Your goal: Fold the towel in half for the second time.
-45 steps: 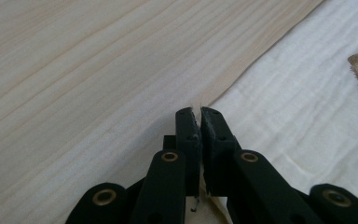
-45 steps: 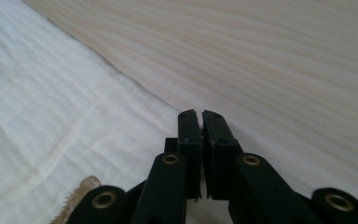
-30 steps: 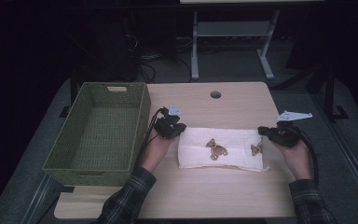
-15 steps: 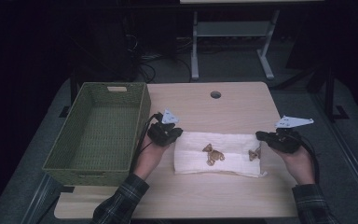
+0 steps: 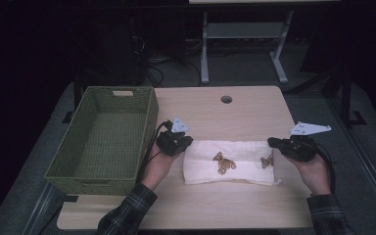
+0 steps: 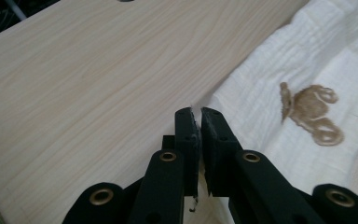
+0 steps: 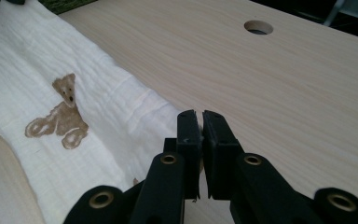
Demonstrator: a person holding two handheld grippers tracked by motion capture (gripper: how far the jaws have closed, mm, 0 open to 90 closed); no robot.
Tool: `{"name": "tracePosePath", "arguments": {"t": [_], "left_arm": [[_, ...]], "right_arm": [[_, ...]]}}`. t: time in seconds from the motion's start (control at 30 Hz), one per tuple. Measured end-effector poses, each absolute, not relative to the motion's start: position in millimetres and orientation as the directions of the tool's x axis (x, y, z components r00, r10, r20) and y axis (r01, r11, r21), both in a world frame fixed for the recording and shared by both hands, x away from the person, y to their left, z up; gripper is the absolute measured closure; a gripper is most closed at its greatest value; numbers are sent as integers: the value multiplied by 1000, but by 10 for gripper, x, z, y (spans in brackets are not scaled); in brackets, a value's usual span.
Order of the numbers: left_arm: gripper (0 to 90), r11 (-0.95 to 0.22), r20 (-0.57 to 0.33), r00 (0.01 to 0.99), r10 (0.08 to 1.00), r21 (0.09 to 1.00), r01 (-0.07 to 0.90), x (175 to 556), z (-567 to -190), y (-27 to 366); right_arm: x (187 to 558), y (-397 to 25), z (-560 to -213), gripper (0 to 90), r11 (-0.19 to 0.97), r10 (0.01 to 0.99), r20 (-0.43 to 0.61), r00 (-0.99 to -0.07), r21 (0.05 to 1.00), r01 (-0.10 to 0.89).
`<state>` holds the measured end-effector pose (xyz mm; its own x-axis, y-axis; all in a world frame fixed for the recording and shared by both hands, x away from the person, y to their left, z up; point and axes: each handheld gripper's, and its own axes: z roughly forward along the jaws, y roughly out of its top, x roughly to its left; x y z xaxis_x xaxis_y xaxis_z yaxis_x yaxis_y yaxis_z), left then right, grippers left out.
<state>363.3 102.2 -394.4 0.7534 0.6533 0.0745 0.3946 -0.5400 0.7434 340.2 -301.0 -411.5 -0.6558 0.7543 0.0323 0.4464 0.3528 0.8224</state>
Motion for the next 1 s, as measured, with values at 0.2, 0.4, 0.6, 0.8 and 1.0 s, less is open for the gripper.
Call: {"name": "tracePosePath", "arguments": {"t": [0.2,0.4,0.6,0.8,1.0], "left_arm": [[850,-514,76,747,660,772,375,3585,-3844,1092],[849,-553,84,771,632,745,373,3435,-3948,1072],[848,-596,84,791,607,706,382,3303,-4134,1022],[848,-570,101,774,625,737,364,3335,-4045,1032],[840,-510,113,750,651,797,323,3308,-3815,1078]], "right_arm": [[3353,-3126,-4061,859,317,757,45,-651,847,427],[3184,-3118,-4115,859,351,740,22,-672,840,414],[3066,-3090,-4275,858,376,736,27,-676,815,441],[3059,-3091,-4259,858,371,746,10,-665,823,429],[3049,-3103,-4048,855,339,751,-4,-660,860,381]]}}
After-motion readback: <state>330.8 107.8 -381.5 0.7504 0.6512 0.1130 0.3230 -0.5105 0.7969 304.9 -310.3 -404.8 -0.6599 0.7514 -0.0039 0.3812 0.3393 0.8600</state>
